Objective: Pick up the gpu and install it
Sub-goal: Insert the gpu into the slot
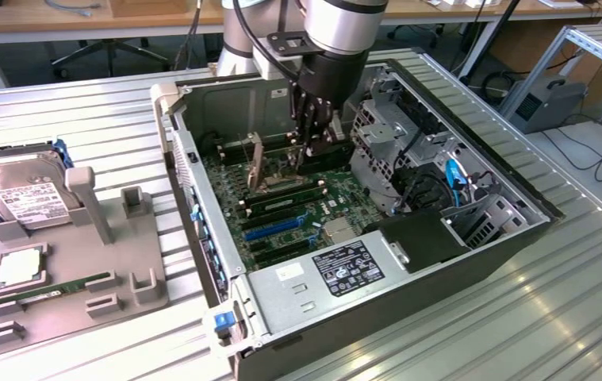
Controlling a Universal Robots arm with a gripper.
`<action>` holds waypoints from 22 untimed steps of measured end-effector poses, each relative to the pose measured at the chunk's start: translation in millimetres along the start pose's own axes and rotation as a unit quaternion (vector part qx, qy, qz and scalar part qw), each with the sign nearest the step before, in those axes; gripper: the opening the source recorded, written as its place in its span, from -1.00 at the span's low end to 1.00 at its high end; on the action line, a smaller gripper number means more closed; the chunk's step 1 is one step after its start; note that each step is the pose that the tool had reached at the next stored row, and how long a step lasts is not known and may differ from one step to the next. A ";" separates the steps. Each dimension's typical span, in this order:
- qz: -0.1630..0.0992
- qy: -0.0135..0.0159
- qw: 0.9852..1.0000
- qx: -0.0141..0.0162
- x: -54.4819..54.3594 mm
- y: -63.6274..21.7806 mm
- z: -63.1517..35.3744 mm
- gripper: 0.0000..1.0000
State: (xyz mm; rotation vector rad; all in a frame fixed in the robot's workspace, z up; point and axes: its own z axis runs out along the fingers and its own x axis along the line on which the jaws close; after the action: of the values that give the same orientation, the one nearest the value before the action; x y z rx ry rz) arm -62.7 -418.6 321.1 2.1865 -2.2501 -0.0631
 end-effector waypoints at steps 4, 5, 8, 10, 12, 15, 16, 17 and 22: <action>0.000 0.000 1.000 0.000 0.4 4.7 0.8 -0.45; 0.000 0.000 1.000 0.000 0.4 5.5 1.0 -0.45; 0.000 0.000 1.000 0.000 1.0 8.3 2.0 -0.45; 0.000 0.000 1.000 0.000 1.8 9.4 2.8 -0.45; 0.000 0.000 1.000 0.000 2.2 10.2 3.2 -0.45; 0.000 0.000 1.000 0.000 3.2 12.6 4.0 -0.45; 0.000 0.000 1.000 0.000 3.4 13.3 4.2 -0.45; 0.000 0.000 1.000 0.000 3.6 13.8 4.4 -0.45; 0.000 0.000 1.000 0.000 6.5 15.6 5.0 -0.45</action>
State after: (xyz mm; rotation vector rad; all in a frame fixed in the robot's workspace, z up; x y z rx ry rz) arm -78.7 -424.5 316.3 2.1865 -2.2501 -0.0631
